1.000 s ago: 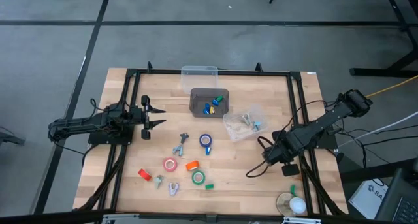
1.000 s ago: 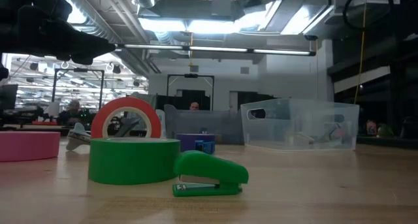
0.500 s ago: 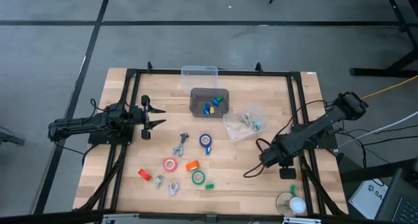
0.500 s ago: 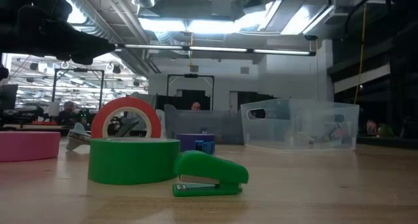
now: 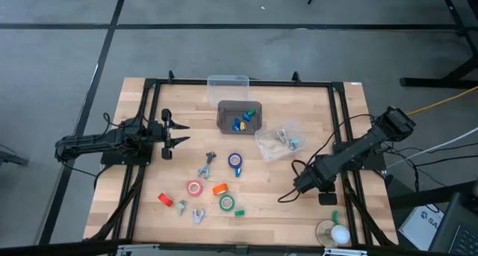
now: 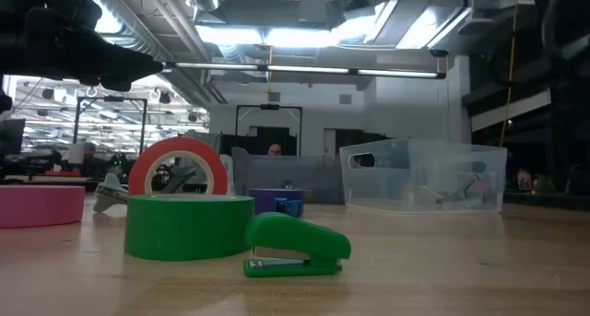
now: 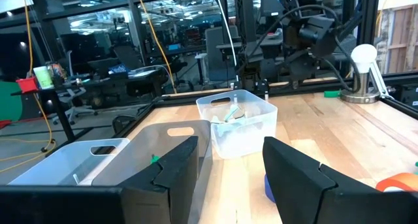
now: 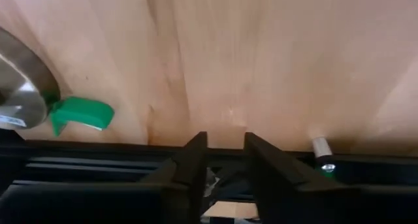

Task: Pick and place Stapler, Stapler remover, tape
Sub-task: Put the green stapler into the black bin

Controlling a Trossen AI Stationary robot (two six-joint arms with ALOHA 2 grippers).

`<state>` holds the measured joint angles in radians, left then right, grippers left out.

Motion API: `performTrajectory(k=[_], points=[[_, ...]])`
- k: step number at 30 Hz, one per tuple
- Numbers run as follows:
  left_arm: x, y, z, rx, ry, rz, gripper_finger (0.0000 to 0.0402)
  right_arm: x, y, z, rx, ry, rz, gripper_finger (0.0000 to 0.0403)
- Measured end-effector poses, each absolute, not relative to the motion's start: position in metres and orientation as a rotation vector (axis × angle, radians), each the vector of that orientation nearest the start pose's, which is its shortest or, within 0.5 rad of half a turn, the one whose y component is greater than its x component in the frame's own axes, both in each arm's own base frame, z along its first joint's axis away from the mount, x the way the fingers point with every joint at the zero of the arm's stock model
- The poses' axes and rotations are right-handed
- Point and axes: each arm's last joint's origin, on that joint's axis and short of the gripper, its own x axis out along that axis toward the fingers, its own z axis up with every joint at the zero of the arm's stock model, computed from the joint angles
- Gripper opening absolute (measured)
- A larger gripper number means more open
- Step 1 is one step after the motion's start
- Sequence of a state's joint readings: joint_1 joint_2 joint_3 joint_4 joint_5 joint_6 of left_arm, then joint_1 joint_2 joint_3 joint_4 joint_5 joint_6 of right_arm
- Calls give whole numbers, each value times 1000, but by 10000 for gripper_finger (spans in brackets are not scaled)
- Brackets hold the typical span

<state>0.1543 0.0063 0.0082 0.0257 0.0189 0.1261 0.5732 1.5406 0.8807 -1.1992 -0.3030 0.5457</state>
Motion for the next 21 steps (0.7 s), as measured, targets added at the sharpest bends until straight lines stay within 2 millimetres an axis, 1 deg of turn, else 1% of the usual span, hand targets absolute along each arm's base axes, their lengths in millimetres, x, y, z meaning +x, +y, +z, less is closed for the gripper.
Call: performTrajectory(k=[5,9,14,21], points=[[96,14,168,128,-19,137,169,165,124,159,151,2031,126,167],[96,14,168,128,-19,137,169,156,124,145,149,2032,120,196],[96,14,168,128,-19,137,169,149,130,138,108,2013,171,205],[96,14,168,128,-19,137,169,137,143,136,4,2007,260,206]])
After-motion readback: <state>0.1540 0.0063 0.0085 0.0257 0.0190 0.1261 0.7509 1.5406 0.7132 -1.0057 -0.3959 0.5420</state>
